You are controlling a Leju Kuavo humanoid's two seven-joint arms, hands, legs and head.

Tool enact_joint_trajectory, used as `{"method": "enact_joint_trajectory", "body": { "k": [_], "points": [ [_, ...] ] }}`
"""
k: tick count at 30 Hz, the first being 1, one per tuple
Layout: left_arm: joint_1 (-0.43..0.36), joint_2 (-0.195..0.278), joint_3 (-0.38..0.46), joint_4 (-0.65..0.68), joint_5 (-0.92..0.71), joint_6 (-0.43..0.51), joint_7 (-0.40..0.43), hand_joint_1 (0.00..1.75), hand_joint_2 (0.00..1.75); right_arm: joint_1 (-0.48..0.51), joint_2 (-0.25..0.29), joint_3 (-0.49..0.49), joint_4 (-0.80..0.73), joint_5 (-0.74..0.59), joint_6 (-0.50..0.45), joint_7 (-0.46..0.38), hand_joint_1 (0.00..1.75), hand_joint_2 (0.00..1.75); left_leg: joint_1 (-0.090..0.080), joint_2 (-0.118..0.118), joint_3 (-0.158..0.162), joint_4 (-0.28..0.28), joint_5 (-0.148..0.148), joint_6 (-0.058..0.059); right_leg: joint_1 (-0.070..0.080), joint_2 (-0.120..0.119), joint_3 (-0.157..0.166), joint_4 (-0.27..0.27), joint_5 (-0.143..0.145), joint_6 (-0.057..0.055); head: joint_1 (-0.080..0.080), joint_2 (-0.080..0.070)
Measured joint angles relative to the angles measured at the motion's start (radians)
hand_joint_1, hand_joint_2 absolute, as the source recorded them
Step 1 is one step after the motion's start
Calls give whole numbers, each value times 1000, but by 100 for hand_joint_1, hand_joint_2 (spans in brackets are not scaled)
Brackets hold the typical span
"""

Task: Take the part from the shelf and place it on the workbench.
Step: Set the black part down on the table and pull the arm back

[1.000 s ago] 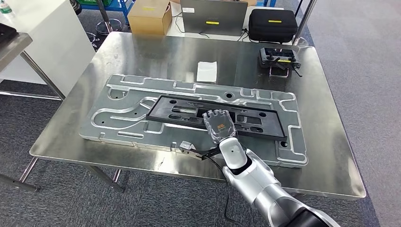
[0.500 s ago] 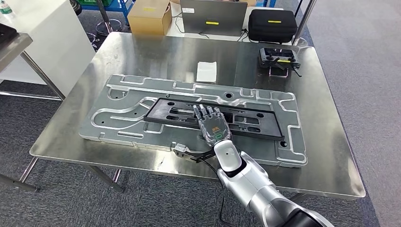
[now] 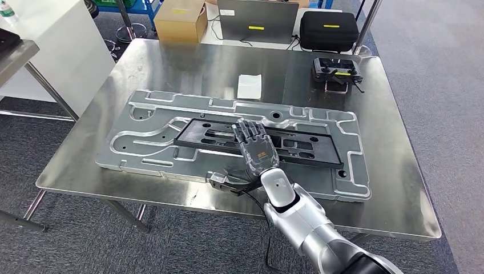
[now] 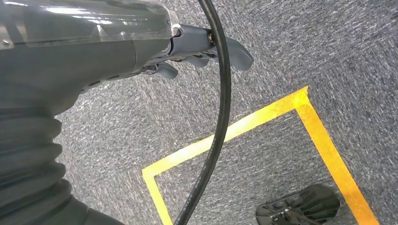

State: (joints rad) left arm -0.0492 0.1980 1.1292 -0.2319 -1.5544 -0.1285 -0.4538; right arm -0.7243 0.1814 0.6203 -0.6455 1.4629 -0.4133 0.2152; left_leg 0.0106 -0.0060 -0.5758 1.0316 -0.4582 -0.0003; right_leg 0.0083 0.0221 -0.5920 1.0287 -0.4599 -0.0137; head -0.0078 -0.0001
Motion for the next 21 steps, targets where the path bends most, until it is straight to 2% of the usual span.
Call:
{"method": "enact_joint_trajectory", "body": {
  "k": [3,8,10,13,17,21],
  "points": [
    [7,0,1,0,11,3,0,0,175,28,-13,-67,-113,-194,-40,-116,0,0,0,0,0,0,0,0,0,0,0,0,0,0,0,0],
    [25,-2,15,0,25,14,6,0,175,113,-67,-157,-425,-593,-30,-284,0,0,0,0,0,0,-1,0,-1,-1,0,-1,0,0,0,0],
    [30,-4,22,0,31,18,12,0,175,150,-99,-176,-550,-732,-23,-335,0,0,0,0,0,0,-1,0,-1,-1,0,-1,0,0,0,0],
    [39,-7,41,0,42,21,23,0,175,230,-179,-212,-777,-990,-12,-439,0,0,0,-2,0,0,-2,1,-1,-4,1,-2,-1,0,0,0],
    [59,-16,74,0,75,23,27,0,175,400,-286,-297,-1076,-1222,7,-585,0,0,0,-3,1,0,-5,3,-1,-4,3,-4,-3,2,0,0],
    [76,-31,109,0,97,30,16,0,175,629,-329,-353,-1289,-1286,6,-760,0,0,0,-2,5,0,-11,2,-1,-2,8,-5,-8,2,0,0]
  ]
}}
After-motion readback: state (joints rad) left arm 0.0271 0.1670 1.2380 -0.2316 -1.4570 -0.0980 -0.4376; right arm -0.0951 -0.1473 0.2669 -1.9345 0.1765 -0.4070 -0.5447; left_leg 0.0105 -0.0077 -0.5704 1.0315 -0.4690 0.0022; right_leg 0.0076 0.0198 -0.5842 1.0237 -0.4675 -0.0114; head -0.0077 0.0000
